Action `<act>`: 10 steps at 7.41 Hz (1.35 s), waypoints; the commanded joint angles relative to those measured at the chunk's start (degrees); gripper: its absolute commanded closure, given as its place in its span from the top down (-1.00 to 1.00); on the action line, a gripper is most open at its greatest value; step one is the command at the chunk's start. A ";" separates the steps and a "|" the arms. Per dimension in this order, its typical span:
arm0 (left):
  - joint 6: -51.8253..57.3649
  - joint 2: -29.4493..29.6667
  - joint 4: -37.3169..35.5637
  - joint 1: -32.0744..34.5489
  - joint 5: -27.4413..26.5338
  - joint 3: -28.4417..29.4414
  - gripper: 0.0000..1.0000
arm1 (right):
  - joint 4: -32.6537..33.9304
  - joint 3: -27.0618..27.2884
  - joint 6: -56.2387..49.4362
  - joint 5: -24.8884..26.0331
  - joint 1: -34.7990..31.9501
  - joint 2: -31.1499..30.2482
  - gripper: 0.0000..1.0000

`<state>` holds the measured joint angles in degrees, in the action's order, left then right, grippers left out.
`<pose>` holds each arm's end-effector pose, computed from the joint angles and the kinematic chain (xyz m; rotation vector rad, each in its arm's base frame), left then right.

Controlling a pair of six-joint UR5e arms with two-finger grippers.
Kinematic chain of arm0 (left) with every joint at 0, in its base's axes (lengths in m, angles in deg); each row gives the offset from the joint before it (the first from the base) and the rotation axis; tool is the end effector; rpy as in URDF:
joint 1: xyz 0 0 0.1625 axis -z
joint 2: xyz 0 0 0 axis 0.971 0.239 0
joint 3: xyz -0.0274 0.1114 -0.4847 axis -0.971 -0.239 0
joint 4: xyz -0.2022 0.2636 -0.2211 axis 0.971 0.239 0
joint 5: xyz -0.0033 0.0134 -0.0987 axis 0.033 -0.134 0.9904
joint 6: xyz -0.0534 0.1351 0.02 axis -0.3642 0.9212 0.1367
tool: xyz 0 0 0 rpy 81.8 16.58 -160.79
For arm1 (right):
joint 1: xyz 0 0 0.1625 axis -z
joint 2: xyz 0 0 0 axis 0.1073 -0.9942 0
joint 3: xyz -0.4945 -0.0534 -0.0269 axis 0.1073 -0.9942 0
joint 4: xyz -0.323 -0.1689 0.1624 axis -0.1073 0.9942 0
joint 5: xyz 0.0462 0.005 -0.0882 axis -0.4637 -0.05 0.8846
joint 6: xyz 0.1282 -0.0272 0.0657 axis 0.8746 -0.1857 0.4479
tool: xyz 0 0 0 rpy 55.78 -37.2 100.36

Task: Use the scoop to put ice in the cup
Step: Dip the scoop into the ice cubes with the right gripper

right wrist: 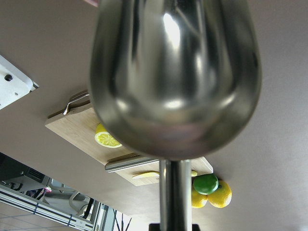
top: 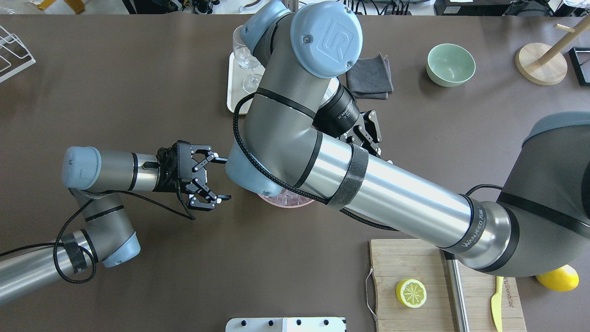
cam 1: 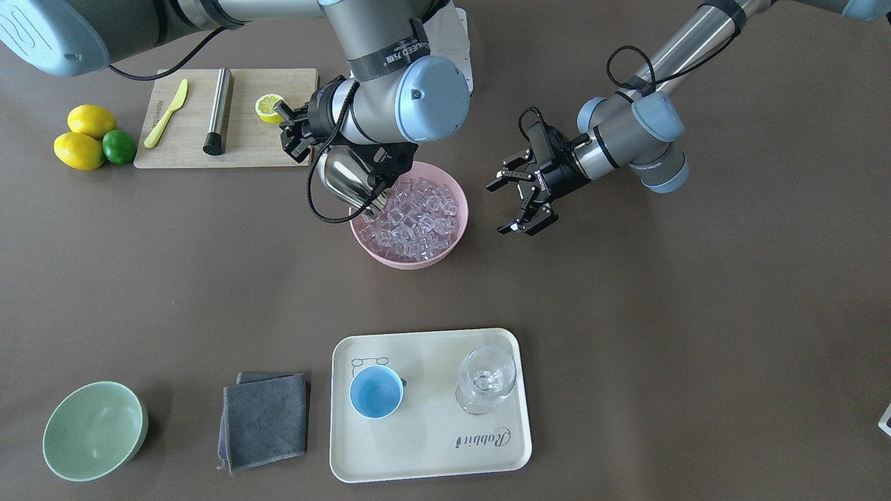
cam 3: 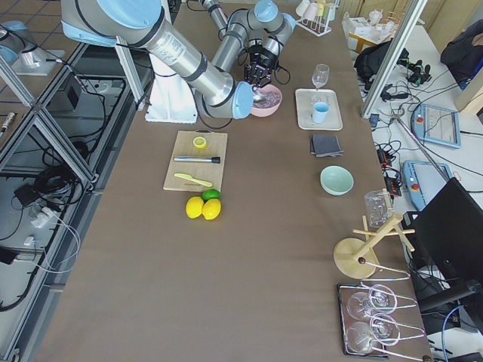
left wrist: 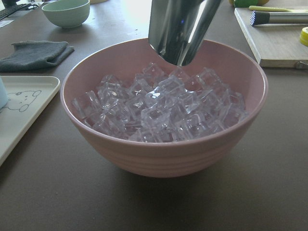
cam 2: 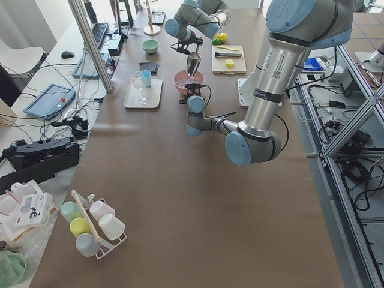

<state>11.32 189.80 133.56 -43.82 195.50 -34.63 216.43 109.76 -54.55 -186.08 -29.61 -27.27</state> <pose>0.5436 -0.4339 0.4524 1.3295 1.1751 1.0250 -0.5369 -0.4827 0.2094 -0.4037 -0.3071 -1.2211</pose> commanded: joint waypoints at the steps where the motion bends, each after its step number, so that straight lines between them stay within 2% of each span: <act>1: 0.05 0.09 0.48 0.17 -0.05 0.87 0.96 | -0.02 -1.55 0.57 0.01 0.43 0.45 -1.00; 4: -0.21 -0.09 0.92 0.26 0.91 1.13 0.96 | -0.02 -3.83 0.92 0.27 1.75 1.06 -1.00; 8: -0.13 0.44 0.83 2.54 -0.14 1.49 0.96 | -0.46 -3.92 3.03 0.62 3.77 1.07 -1.00; 10: 0.23 0.44 0.75 2.45 -0.23 1.57 0.96 | -3.17 -6.63 4.09 0.71 3.95 1.59 -1.00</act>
<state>11.35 190.24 134.39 -41.57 195.44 -33.15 215.26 105.23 -51.27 -185.44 -25.89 -26.14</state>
